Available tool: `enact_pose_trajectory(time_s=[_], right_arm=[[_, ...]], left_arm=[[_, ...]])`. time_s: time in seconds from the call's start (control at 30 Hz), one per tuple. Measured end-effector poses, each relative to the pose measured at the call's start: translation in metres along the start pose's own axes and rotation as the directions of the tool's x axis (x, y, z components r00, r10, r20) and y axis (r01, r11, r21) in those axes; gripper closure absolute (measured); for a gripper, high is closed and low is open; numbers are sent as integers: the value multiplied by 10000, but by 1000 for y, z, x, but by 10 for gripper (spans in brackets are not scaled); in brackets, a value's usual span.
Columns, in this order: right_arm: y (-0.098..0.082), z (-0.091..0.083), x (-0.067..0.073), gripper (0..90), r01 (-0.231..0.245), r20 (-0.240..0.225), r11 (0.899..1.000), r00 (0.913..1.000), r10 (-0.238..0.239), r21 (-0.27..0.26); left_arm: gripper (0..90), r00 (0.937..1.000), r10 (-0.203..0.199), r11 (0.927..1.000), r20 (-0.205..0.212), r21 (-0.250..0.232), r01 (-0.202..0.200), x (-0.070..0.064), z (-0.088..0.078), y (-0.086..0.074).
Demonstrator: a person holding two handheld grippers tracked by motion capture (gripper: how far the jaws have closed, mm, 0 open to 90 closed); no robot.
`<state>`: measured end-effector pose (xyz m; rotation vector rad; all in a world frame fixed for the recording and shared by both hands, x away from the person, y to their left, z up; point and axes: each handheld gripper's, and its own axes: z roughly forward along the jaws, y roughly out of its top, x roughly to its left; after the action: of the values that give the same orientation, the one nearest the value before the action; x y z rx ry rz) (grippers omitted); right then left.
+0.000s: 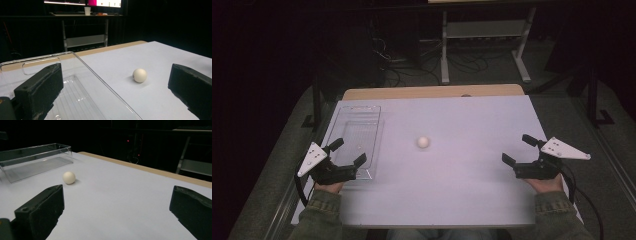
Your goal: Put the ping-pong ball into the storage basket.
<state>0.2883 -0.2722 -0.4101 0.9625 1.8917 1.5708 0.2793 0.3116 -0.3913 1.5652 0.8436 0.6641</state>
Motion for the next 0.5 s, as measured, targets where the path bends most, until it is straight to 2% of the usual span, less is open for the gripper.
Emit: enact_pose_trajectory(time_s=[0.23,0.4,0.5], right_arm=[[0,-1,0,0,-50,18,10000,10000,50,5],[0,-1,-1,0,-110,128,9999,9999,109,60],[2,-1,2,0,22,140,10000,9999,-22,55]], left_arm=[[0,10000,-39,10000,10,59,39,-1,-1,1],[0,9998,-31,10000,-195,-21,31,-1,-5,3],[0,9998,83,9997,-184,236,-78,-2,-2,1]])
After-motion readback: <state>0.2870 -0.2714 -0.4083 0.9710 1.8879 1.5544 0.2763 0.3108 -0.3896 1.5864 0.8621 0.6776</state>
